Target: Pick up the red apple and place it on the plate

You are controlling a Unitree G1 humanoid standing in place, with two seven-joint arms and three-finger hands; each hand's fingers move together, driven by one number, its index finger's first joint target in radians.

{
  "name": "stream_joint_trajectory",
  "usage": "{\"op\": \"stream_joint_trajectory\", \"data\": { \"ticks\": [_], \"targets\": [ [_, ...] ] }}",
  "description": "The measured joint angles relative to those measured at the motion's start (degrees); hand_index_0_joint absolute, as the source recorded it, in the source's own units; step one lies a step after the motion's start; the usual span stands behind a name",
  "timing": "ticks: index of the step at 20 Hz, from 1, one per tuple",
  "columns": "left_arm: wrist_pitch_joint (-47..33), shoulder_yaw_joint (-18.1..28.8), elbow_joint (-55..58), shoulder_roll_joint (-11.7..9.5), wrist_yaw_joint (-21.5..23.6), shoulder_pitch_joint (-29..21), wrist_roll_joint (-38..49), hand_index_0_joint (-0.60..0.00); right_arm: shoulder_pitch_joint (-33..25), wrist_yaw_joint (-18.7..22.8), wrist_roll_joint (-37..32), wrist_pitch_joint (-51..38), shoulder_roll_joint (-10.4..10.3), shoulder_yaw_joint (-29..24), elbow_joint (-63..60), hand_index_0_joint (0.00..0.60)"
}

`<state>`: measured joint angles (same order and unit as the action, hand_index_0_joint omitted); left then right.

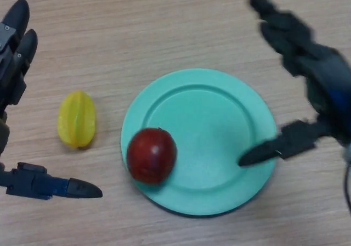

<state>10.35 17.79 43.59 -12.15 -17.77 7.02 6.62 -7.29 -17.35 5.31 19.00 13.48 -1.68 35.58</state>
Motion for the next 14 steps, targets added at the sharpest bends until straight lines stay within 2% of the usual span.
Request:
{"op": "stream_joint_trajectory", "data": {
  "ticks": [3,6,8,13,14],
  "targets": [
    [0.00,-0.32,-0.18,0.27,0.00,0.39,0.03,0.000,6.18,-0.01,-7.57,5.94,0.13,-3.22,6.59,0.000],
    [0.30,-1.01,-0.26,-0.54,0.00,-1.49,0.01,0.000,6.56,0.19,-15.20,9.28,0.89,-6.56,11.42,0.000],
    [1.56,-2.56,-0.20,-0.59,0.00,-1.91,0.04,0.000,6.83,0.31,-16.21,9.29,1.35,-7.75,11.40,0.000],
    [3.36,-2.67,-0.15,-0.58,0.00,-1.69,0.02,0.000,8.13,0.82,-16.72,9.51,1.35,-7.95,11.81,0.000],
    [3.36,-2.69,-0.13,-0.57,0.00,-1.59,0.02,0.000,8.30,0.88,-18.58,12.31,1.35,-8.60,13.28,0.000]
  ]
}}
